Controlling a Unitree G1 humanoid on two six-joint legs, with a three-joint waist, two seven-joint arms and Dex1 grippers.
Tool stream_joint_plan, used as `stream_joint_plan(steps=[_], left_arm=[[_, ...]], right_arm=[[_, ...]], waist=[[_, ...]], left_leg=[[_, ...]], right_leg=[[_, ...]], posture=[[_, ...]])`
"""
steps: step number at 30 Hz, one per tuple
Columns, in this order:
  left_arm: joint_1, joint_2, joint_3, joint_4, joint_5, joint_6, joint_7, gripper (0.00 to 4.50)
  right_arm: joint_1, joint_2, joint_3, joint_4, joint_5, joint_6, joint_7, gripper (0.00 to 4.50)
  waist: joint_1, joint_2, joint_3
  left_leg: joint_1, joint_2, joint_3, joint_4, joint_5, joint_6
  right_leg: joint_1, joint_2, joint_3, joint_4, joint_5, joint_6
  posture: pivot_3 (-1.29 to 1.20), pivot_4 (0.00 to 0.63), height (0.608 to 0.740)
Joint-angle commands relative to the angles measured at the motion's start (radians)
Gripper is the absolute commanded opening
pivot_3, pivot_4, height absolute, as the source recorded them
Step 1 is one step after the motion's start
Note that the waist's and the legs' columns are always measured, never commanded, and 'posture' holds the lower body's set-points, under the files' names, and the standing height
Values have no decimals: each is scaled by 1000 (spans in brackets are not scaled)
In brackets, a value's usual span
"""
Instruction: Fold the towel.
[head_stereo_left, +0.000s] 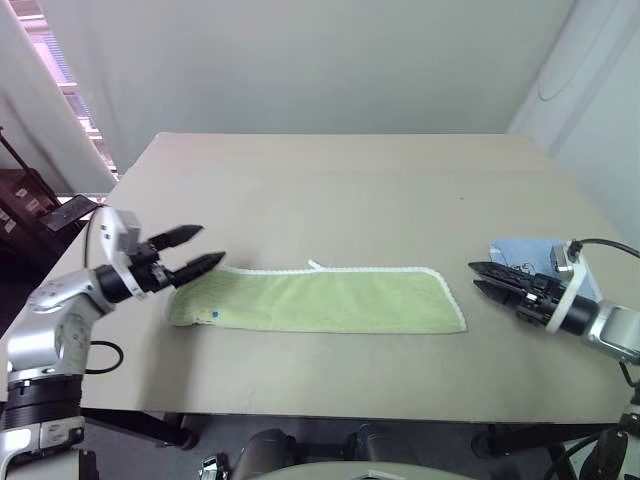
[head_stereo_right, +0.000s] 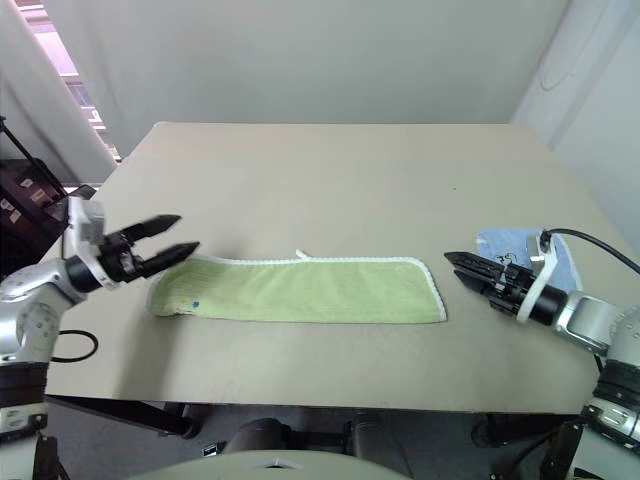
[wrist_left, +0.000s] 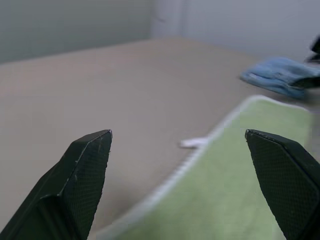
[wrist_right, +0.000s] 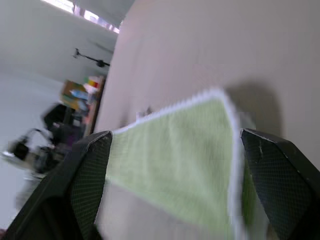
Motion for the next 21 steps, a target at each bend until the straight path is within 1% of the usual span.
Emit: stream_joint_plan(steps=[1, 3, 6, 9, 14, 17, 19, 21], left_arm=[[-2, -5, -22, -50, -9, 8, -6, 4500], [0, -15, -44, -65, -14, 16, -6, 4500], [14, -23, -74, -76, -13, 29, -18, 4500], [32, -22, -107, -89, 1, 28, -36, 4500], [30, -34, -132, -97, 6, 30, -29, 4500], [27, -38, -133, -95, 0, 36, -20, 4500], [29, -41, -136, -97, 1, 38, -15, 4500], [30, -43, -137, -102, 1, 39, -10, 4500]], right_arm=[[81, -12, -20, -45, 113, 37, -27, 4290], [137, 3, -13, -76, 154, 37, -50, 4290], [167, 40, -25, -75, 201, 36, -110, 4290], [190, 100, -34, -83, 197, 36, -169, 4290], [168, 186, -38, -83, 182, 24, -247, 4290], [154, 221, -48, -65, 155, -5, -294, 4290], [140, 238, -49, -68, 158, -11, -310, 4290], [122, 248, -43, -77, 160, -25, -321, 4290]], waist=[[1, 0, 0], [2, 0, 0], [-3, 0, 0], [-2, -1, -1], [-2, -4, -3], [-16, -8, -4], [-27, -9, -4], [-32, -9, -4]], left_leg=[[0, 0, 0, 0, 0, 0], [0, 0, -1, 0, 0, 0], [0, 0, 0, 1, 1, 1], [1, 0, 0, 1, 1, 2], [2, 0, 0, 1, 1, 2], [4, 0, 0, 0, 1, 2], [8, 1, 0, 0, 1, 2], [14, 1, 0, -1, 1, 1]], right_leg=[[0, 0, 0, 0, 0, 0], [1, 1, 0, 0, 0, 1], [2, 1, 0, -1, 0, 2], [3, 2, 0, -2, 1, 3], [4, 2, 0, -2, 1, 3], [5, 2, 0, -2, 1, 3], [9, 2, 0, -2, 1, 4], [15, 2, 1, -4, -1, 7]], posture=[[0, 0, 724], [0, 0, 724], [0, 0, 724], [0, 0, 724], [0, 0, 724], [0, 0, 724], [0, 0, 724], [0, 0, 724]])
